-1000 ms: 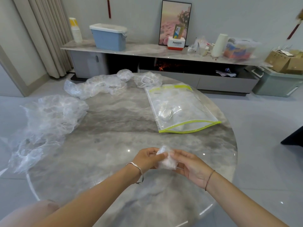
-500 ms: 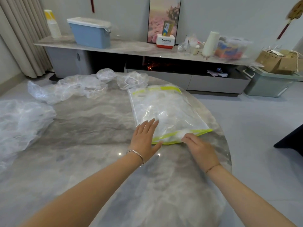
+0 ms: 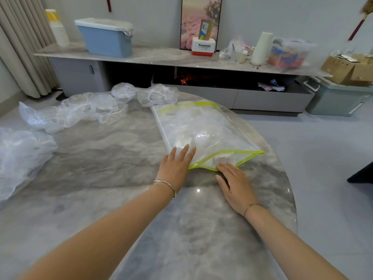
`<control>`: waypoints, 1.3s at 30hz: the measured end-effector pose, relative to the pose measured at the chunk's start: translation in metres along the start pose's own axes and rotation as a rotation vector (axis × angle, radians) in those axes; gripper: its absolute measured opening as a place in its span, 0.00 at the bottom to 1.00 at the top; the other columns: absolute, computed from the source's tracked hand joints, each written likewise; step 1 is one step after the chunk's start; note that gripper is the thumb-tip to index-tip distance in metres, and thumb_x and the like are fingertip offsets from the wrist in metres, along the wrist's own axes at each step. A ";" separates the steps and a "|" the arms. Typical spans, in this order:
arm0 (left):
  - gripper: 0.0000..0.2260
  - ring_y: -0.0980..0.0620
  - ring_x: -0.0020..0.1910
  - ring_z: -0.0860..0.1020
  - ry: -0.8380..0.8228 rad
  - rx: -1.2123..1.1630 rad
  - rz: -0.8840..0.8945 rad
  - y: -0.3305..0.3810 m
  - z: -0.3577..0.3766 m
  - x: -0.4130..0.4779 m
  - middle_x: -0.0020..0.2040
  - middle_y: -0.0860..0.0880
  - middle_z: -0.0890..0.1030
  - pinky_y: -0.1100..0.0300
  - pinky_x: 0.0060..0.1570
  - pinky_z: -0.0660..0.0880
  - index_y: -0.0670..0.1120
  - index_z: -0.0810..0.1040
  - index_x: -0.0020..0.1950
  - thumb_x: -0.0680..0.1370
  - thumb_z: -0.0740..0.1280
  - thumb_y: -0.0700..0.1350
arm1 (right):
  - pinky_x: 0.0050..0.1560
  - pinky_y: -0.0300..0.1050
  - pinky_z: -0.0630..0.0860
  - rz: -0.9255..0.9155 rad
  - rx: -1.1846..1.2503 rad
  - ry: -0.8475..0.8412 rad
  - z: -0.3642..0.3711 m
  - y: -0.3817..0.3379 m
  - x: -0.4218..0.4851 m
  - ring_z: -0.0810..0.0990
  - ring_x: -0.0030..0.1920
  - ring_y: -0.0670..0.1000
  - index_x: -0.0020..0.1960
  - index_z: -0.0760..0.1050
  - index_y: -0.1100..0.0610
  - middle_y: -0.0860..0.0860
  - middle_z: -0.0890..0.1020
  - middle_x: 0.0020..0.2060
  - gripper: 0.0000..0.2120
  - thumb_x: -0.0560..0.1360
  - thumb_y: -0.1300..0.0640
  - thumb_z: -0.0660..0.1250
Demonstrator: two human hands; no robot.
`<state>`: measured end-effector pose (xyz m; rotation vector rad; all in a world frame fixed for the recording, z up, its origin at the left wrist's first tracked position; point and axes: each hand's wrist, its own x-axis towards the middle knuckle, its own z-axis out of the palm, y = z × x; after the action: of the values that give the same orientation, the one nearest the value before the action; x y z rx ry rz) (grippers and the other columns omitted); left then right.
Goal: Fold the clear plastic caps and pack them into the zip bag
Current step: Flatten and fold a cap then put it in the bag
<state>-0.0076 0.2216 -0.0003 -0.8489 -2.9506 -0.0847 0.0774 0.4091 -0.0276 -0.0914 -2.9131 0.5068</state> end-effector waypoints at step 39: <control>0.34 0.47 0.76 0.43 -0.171 0.056 -0.205 -0.116 -0.045 -0.145 0.77 0.51 0.40 0.47 0.73 0.43 0.52 0.37 0.76 0.79 0.51 0.63 | 0.74 0.43 0.42 -0.065 -0.236 -0.340 -0.044 -0.078 -0.076 0.44 0.76 0.45 0.77 0.45 0.46 0.43 0.44 0.77 0.33 0.76 0.32 0.38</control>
<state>0.0555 0.0436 0.0291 -0.5719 -3.1741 0.0624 0.1583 0.3434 0.0271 0.0641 -3.2840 0.1788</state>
